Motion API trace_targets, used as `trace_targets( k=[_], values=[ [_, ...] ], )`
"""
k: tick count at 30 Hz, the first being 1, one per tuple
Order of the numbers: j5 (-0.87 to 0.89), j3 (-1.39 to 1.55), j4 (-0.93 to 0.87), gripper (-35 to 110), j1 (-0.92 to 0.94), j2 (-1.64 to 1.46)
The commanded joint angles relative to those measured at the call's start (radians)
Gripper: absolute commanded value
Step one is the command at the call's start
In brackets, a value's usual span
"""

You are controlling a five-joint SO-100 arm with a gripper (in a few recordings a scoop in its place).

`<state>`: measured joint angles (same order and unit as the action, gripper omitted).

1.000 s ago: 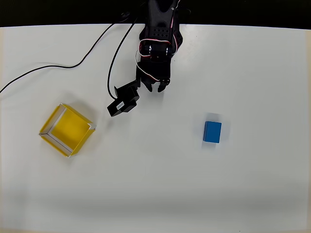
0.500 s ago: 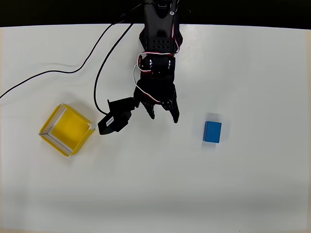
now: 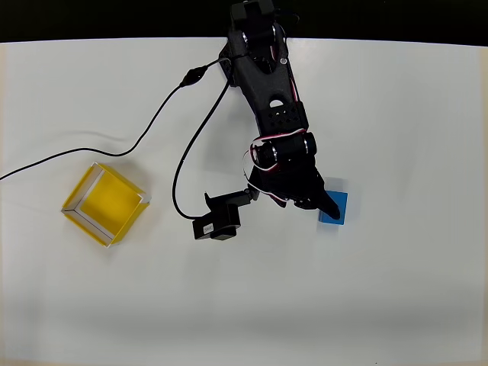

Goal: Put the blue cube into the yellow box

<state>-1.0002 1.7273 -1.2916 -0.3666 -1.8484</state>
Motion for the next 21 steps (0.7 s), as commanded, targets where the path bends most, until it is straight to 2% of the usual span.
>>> trace_targets(
  k=[1, 21],
  values=[
    [0.012, -0.146, -0.035, 51, -0.046, 0.043],
    [0.046, -0.305, -0.025, 48, -0.132, 0.423]
  ],
)
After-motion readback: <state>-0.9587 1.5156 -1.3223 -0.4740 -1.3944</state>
